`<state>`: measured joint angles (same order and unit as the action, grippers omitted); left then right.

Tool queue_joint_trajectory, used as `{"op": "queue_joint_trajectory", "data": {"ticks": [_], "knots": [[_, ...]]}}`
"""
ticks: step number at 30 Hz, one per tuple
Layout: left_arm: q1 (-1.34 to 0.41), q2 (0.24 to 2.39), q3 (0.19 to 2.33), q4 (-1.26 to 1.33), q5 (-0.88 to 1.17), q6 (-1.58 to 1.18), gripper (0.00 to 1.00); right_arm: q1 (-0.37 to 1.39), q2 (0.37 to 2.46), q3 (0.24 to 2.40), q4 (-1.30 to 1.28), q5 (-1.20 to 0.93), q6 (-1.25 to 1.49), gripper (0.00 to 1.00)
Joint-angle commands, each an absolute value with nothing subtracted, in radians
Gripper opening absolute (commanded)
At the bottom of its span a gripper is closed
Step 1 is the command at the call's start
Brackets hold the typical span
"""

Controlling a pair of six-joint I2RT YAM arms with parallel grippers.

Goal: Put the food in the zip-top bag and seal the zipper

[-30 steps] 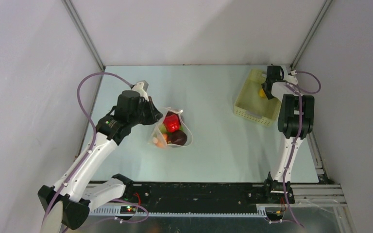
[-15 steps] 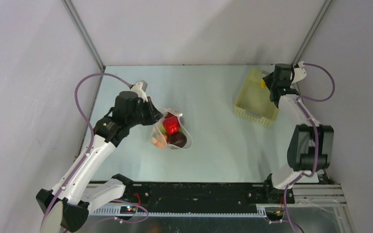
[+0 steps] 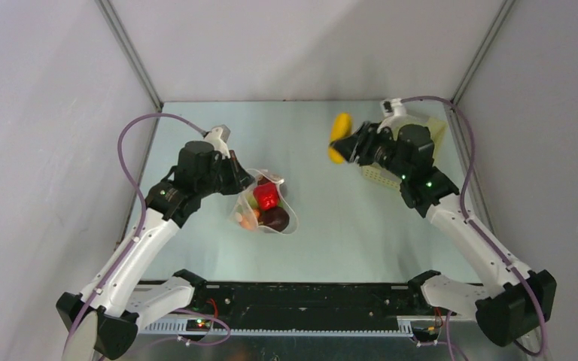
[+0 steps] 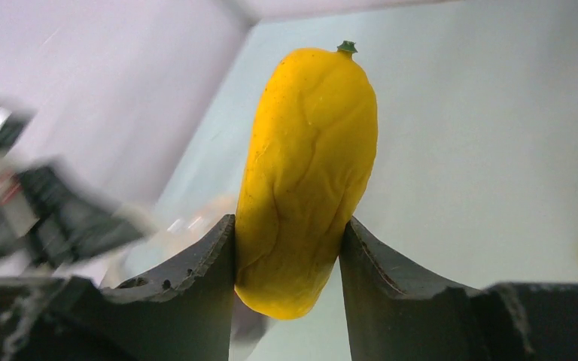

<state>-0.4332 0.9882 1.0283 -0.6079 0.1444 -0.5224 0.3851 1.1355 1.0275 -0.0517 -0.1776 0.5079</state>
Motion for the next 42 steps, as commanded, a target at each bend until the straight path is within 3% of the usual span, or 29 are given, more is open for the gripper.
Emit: {"op": "queue_joint_trajectory", "data": {"ticks": [1, 9, 16, 24, 31, 42], "knots": [[-0.427, 0.998, 1.044, -0.568, 0.205, -0.508, 0.00, 0.520, 1.078, 1.019, -0.108, -0.554, 0.430, 0.21], [-0.426, 1.022, 1.055, -0.592, 0.221, -0.499, 0.00, 0.785, 1.152, 1.021, -0.182, -0.834, 0.378, 0.20], [-0.427, 1.021, 1.054, -0.586, 0.227, -0.500, 0.00, 0.849, 1.301, 1.056, -0.147, -0.943, 0.454, 0.19], [-0.426, 1.004, 1.051, -0.583, 0.233, -0.499, 0.00, 0.824, 1.505, 1.167, -0.169, -0.885, 0.579, 0.18], [-0.428, 1.002, 1.051, -0.580, 0.269, -0.496, 0.00, 0.762, 1.590, 1.193, -0.042, -0.853, 0.757, 0.15], [-0.427, 1.007, 1.050, -0.565, 0.345, -0.494, 0.00, 0.794, 1.627, 1.212, -0.055, -0.434, 0.897, 0.14]]}}
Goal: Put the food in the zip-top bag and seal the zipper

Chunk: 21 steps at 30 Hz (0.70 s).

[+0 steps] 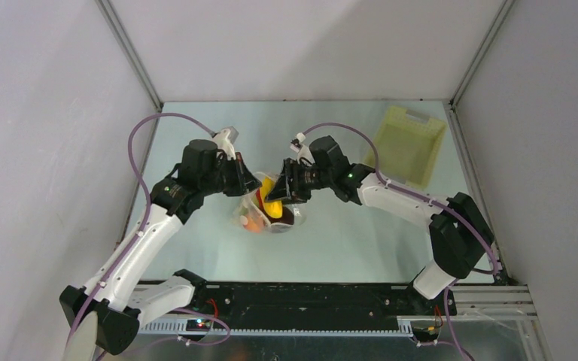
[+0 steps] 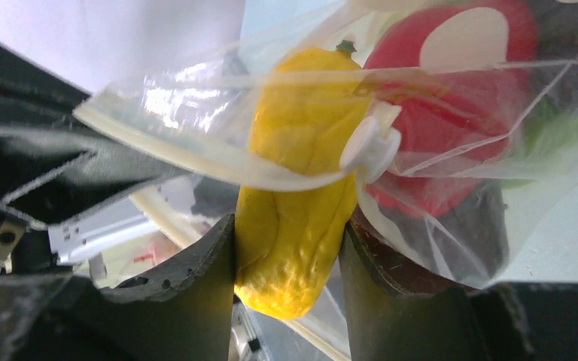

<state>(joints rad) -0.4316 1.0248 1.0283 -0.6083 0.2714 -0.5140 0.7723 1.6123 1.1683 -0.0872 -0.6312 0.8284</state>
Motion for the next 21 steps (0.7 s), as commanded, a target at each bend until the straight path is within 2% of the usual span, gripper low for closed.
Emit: {"op": "queue_joint_trajectory", "data": {"ticks": [1, 14, 17, 20, 21], "knots": [[-0.428, 1.008, 1.051, -0.564, 0.351, -0.494, 0.00, 0.810, 1.626, 1.214, -0.056, -0.383, 0.902, 0.13], [-0.426, 0.981, 1.047, -0.560, 0.321, -0.502, 0.00, 1.043, 1.575, 1.279, -0.220, 0.175, 0.696, 0.24], [-0.427, 0.974, 1.044, -0.556, 0.315, -0.507, 0.00, 1.088, 1.586, 1.277, -0.226, 0.279, 0.663, 0.35], [-0.427, 0.973, 1.043, -0.557, 0.312, -0.507, 0.00, 1.123, 1.591, 1.278, -0.207, 0.314, 0.640, 0.53], [-0.427, 0.973, 1.043, -0.557, 0.310, -0.507, 0.00, 1.126, 1.588, 1.278, -0.202, 0.321, 0.639, 0.56]]}}
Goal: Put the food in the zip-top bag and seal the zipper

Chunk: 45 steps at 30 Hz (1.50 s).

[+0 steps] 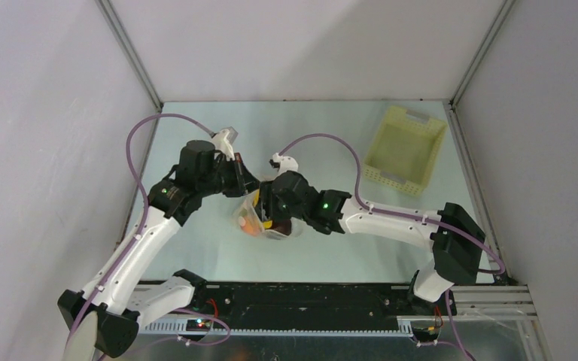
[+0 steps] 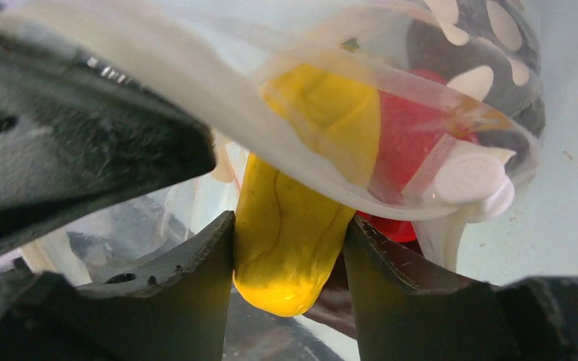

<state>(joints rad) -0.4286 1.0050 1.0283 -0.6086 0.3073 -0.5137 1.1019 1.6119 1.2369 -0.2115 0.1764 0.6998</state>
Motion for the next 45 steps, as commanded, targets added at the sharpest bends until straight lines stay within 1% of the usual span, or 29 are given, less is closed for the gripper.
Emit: {"op": "queue_joint_trajectory", "data": {"ticks": [1, 4, 7, 9, 17, 18, 22, 24, 29, 33, 37, 39, 45], "knots": [[-0.427, 0.973, 1.043, -0.557, 0.310, -0.507, 0.00, 1.130, 1.581, 1.278, -0.196, 0.324, 0.635, 0.60], [-0.427, 0.970, 1.043, -0.557, 0.306, -0.506, 0.00, 1.132, 1.568, 1.279, -0.174, 0.311, 0.609, 0.67], [-0.427, 0.972, 1.043, -0.558, 0.301, -0.506, 0.00, 1.132, 1.544, 1.278, -0.160, 0.288, 0.581, 0.76], [-0.427, 0.972, 1.044, -0.560, 0.298, -0.506, 0.00, 1.132, 1.519, 1.278, -0.158, 0.274, 0.561, 0.78], [-0.426, 0.973, 1.045, -0.563, 0.291, -0.502, 0.00, 1.139, 1.394, 1.254, -0.159, 0.211, 0.491, 0.82], [-0.426, 0.973, 1.045, -0.563, 0.292, -0.501, 0.00, 1.139, 1.368, 1.246, -0.150, 0.213, 0.476, 0.84], [-0.428, 0.977, 1.046, -0.566, 0.299, -0.493, 0.00, 1.125, 1.282, 1.202, -0.134, 0.273, 0.406, 0.98], [-0.427, 0.984, 1.048, -0.566, 0.301, -0.490, 0.00, 1.108, 1.235, 1.162, -0.122, 0.283, 0.367, 0.99], [-0.427, 0.997, 1.051, -0.569, 0.316, -0.484, 0.00, 1.028, 1.137, 1.070, -0.077, 0.215, 0.290, 0.99], [-0.427, 0.997, 1.048, -0.565, 0.309, -0.480, 0.00, 0.963, 1.132, 1.050, -0.149, 0.142, 0.312, 0.98], [-0.427, 1.009, 1.048, -0.565, 0.316, -0.475, 0.00, 0.967, 1.184, 1.049, -0.180, 0.079, 0.321, 0.90], [-0.427, 1.014, 1.049, -0.565, 0.324, -0.474, 0.00, 0.991, 1.217, 1.049, -0.170, 0.069, 0.324, 0.89], [-0.426, 1.032, 1.051, -0.567, 0.352, -0.469, 0.00, 1.029, 1.324, 1.050, -0.136, 0.122, 0.337, 0.79]]}}
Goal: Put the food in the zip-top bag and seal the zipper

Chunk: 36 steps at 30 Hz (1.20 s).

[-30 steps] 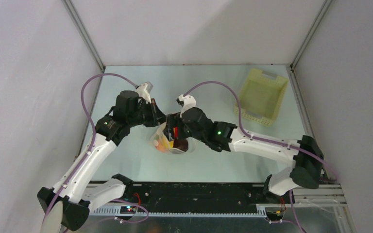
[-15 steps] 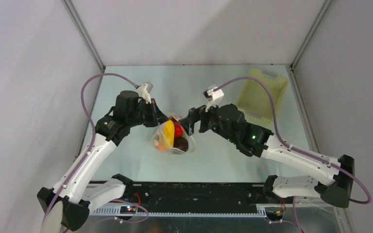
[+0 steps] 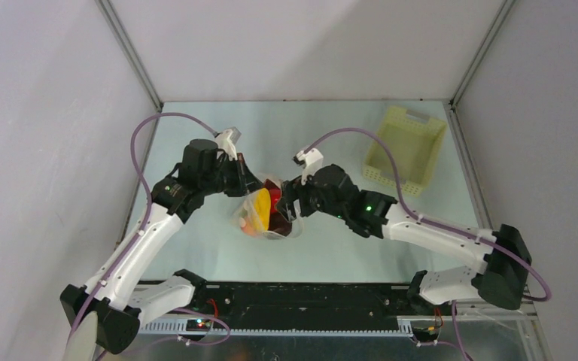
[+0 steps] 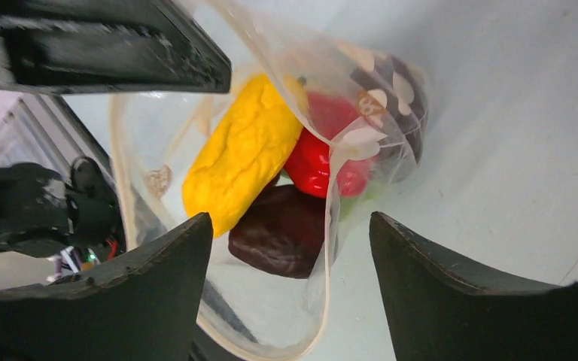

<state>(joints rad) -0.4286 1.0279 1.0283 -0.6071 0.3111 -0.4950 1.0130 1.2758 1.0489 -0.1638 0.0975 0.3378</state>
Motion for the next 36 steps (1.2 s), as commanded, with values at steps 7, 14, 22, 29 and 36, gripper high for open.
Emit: {"op": "queue_joint_trajectory", "data": {"ticks": [7, 14, 22, 29, 36], "knots": [[-0.426, 1.034, 1.051, -0.563, 0.355, -0.461, 0.00, 1.031, 1.383, 1.050, -0.163, 0.229, 0.369, 0.57], [-0.426, 1.039, 1.051, -0.566, 0.358, -0.455, 0.00, 1.046, 1.397, 1.051, -0.196, 0.246, 0.383, 0.16], [-0.445, 1.043, 1.084, -0.594, 0.421, -0.413, 0.00, 1.059, 1.234, 1.051, -0.268, 0.270, 0.504, 0.00], [-0.589, 1.031, 1.174, -0.633, 0.399, -0.351, 0.00, 1.153, 1.082, 1.050, -0.342, 0.353, 0.746, 0.00], [-0.743, 1.118, 1.262, -0.660, 0.279, -0.313, 0.00, 1.235, 1.015, 1.051, -0.394, 0.554, 0.909, 0.01]]}}
